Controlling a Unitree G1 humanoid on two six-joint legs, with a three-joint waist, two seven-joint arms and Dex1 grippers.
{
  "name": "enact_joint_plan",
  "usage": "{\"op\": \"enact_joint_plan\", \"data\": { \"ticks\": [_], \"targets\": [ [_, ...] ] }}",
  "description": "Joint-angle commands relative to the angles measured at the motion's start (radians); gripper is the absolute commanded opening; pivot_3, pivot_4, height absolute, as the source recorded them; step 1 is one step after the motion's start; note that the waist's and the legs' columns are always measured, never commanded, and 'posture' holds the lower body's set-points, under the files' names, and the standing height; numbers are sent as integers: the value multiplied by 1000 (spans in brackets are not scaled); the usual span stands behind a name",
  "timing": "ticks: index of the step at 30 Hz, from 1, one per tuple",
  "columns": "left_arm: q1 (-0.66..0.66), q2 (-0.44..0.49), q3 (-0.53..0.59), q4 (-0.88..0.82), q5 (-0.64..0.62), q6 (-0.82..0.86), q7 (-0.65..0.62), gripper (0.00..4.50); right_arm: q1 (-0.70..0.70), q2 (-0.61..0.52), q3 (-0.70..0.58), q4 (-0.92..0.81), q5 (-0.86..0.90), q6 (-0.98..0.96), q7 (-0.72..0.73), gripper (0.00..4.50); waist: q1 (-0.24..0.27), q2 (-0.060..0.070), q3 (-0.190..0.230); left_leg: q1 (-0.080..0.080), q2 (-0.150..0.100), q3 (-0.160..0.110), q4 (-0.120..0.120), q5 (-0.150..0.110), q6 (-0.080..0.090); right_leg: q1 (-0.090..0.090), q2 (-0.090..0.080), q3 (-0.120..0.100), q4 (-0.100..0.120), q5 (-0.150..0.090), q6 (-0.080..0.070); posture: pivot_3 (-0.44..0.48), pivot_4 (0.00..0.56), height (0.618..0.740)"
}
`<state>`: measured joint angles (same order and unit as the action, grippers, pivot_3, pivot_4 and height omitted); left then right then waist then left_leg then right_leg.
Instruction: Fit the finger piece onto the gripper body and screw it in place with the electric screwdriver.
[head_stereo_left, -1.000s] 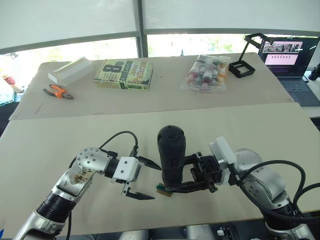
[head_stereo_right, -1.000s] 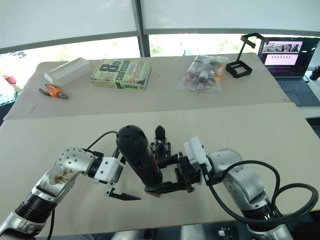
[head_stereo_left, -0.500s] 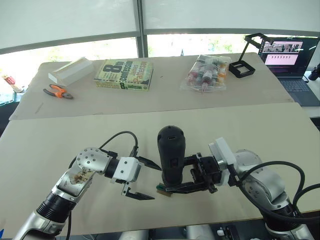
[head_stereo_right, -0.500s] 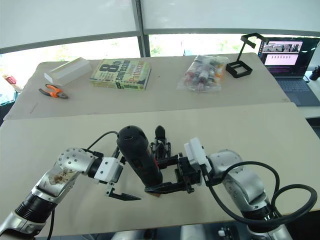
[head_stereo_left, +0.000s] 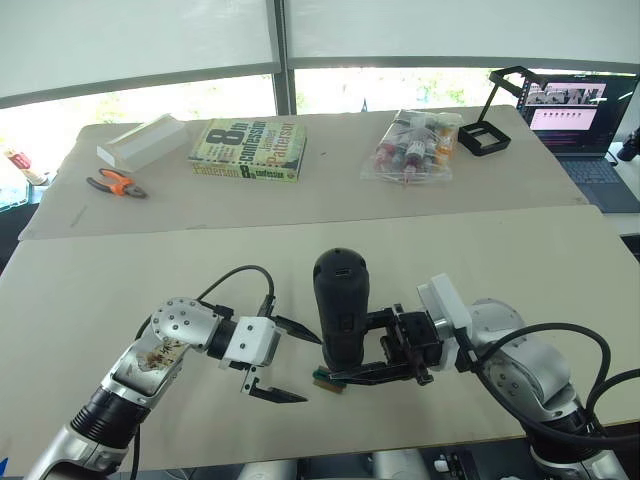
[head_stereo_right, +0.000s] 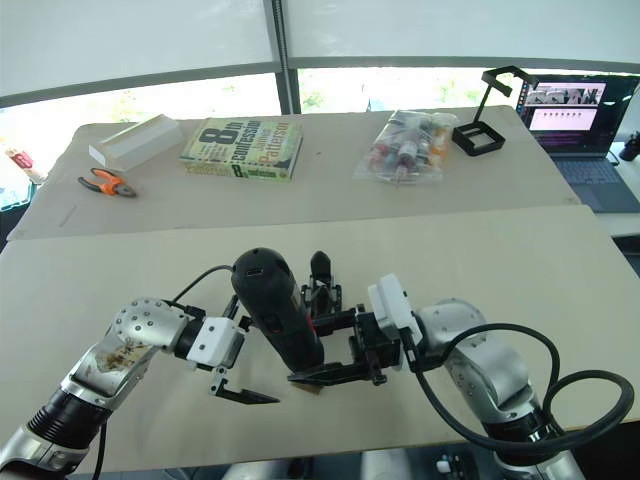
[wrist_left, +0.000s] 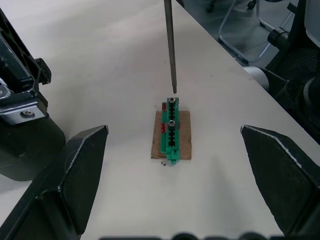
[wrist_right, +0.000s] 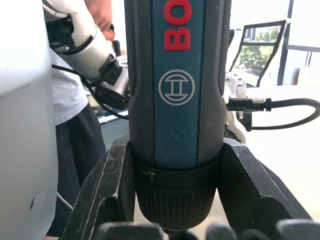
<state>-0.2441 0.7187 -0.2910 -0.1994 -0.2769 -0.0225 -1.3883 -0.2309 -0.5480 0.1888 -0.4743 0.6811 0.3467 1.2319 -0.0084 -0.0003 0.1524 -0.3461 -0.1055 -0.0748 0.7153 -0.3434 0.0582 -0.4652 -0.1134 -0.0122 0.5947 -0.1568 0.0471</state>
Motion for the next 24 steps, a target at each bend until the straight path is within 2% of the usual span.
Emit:
{"op": "enact_joint_plan", "data": {
  "ticks": [1,24],
  "targets": [
    [1,7,9,-30,-5,-23,-2,4500,-13,8,1,-59,15,-9,-10,1894,0,0,0,0,0,0,0,0,0,0,0,0,0,0,0,0,150,740],
    [-7,0,5,-24,1,-26,3,4500,-72,13,3,1,16,14,9,1894,0,0,0,0,0,0,0,0,0,0,0,0,0,0,0,0,150,740]
  ]
}}
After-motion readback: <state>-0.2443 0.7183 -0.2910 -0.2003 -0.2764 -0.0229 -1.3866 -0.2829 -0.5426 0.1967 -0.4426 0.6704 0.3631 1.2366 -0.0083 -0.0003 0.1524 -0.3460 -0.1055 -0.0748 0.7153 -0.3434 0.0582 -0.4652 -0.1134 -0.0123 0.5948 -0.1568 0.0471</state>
